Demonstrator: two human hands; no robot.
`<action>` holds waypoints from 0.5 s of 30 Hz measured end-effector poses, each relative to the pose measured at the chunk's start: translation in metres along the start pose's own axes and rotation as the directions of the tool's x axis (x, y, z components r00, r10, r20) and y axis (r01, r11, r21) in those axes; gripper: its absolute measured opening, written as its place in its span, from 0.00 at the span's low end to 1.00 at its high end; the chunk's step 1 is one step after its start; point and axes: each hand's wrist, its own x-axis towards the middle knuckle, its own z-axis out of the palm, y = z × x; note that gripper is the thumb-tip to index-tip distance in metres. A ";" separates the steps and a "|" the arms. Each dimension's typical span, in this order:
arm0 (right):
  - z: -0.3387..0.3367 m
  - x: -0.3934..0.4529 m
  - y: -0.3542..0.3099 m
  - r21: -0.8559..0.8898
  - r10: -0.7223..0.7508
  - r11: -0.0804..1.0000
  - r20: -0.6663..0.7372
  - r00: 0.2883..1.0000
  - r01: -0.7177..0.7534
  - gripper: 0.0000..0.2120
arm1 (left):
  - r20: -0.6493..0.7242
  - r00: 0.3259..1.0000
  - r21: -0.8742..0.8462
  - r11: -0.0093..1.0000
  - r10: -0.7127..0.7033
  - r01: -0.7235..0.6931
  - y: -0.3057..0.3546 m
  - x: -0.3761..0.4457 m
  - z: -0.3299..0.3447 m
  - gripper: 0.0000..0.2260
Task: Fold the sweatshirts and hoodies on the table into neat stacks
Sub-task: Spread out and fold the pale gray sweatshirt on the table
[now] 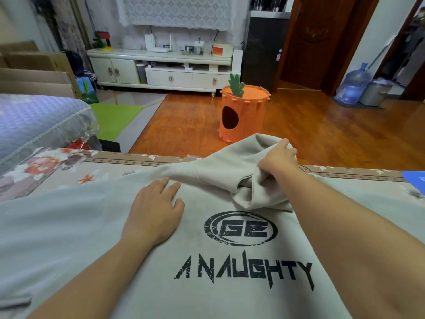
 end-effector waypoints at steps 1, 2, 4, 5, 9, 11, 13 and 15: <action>-0.002 0.004 0.000 0.003 0.005 1.000 0.025 1.000 -0.005 0.55 | -0.001 1.000 -0.002 1.000 -0.002 0.002 0.000 0.000 0.000 0.29; -0.004 0.009 -0.001 -0.009 -0.001 1.000 0.057 0.998 0.001 0.56 | -0.002 1.000 -0.006 1.000 -0.004 0.004 0.000 0.000 0.000 0.29; -0.009 0.016 -0.002 -0.099 -0.017 0.995 0.153 0.988 0.032 0.51 | -0.001 1.000 -0.006 1.000 -0.004 0.004 0.000 0.000 0.000 0.29; -0.009 0.021 0.000 -0.135 -0.014 0.990 0.196 0.981 0.041 0.45 | -0.002 1.000 -0.004 1.000 -0.001 0.001 0.000 -0.001 0.001 0.30; -0.016 0.019 0.006 0.039 -0.200 0.979 -0.004 0.980 0.200 0.15 | -0.015 1.000 -0.008 1.000 0.004 -0.004 0.000 -0.003 0.001 0.27; -0.026 0.014 -0.002 0.120 -0.395 0.896 -0.227 0.890 0.428 0.14 | -0.031 1.000 -0.011 1.000 0.004 -0.004 0.000 -0.002 0.001 0.26; -0.043 0.000 -0.018 0.144 -0.515 0.788 -0.381 0.768 0.599 0.11 | -0.032 0.999 -0.014 1.000 0.002 -0.003 -0.001 0.001 0.002 0.25; -0.062 -0.023 -0.036 0.124 -0.596 0.667 -0.502 0.626 0.735 0.10 | -0.030 0.999 -0.019 1.000 -0.012 0.011 -0.002 0.001 0.005 0.26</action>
